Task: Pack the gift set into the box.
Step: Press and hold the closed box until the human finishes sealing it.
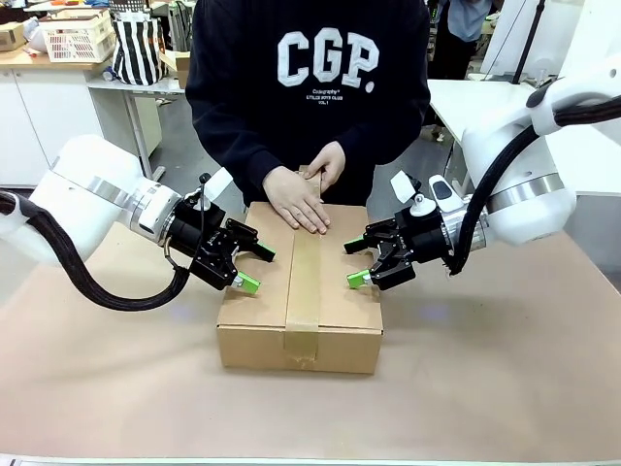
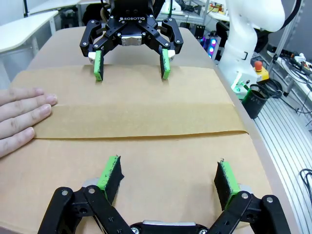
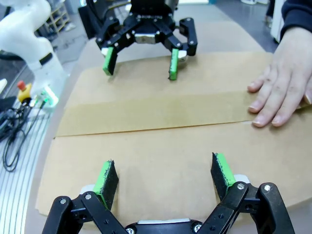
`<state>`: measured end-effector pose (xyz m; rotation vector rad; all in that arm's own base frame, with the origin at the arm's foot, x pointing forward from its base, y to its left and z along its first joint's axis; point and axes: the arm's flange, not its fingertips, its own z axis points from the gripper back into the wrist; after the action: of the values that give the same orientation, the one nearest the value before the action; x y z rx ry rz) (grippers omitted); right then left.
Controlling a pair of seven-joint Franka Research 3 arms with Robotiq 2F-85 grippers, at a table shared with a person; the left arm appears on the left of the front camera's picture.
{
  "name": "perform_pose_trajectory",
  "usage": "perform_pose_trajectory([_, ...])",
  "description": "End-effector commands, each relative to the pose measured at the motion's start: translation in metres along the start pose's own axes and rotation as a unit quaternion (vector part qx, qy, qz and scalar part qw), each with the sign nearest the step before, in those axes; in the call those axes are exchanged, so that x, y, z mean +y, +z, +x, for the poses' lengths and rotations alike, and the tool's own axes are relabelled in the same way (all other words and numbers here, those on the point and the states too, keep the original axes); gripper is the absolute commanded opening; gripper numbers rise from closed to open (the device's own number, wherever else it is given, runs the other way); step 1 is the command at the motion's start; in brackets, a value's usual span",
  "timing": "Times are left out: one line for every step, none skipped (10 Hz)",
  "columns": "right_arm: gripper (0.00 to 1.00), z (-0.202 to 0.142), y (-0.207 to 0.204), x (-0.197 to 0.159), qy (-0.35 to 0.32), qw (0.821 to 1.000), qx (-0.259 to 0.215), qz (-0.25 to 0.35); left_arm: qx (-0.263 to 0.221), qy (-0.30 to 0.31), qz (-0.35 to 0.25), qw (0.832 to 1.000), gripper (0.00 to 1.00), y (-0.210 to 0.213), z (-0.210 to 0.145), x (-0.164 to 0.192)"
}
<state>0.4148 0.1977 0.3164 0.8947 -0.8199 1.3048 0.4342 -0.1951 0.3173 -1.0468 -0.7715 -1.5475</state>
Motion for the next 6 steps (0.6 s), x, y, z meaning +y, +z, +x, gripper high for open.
perform_pose_trajectory([1.0,-0.0028,0.0,0.0007,-0.002,1.0,0.004,0.003,0.002,0.0,-0.001,1.0,1.0,-0.0013,-0.0021,-0.0015])
perform_pose_trajectory([1.0,-0.0028,0.0,0.0007,-0.002,1.0,0.004,0.003,0.002,0.0,-0.001,1.0,1.0,-0.0013,-0.0021,-0.0015])
perform_pose_trajectory([1.0,-0.0028,0.0,0.0007,-0.002,1.0,0.004,0.003,0.002,0.0,-0.001,1.0,1.0,-0.0013,-0.0021,-0.0015])
perform_pose_trajectory([1.0,-0.0028,0.0,0.0007,-0.002,1.0,0.004,0.003,0.002,0.0,-0.001,1.0,1.0,-0.0013,-0.0021,-0.0015])
perform_pose_trajectory([1.0,-0.0028,0.0,0.0007,-0.002,1.0,0.004,0.003,0.002,0.0,-0.001,1.0,1.0,-0.0013,-0.0021,-0.0015])
perform_pose_trajectory([1.0,-0.0028,0.0,0.0007,-0.002,1.0,0.004,0.003,0.002,0.0,-0.001,1.0,1.0,-0.0013,-0.0021,-0.0015])
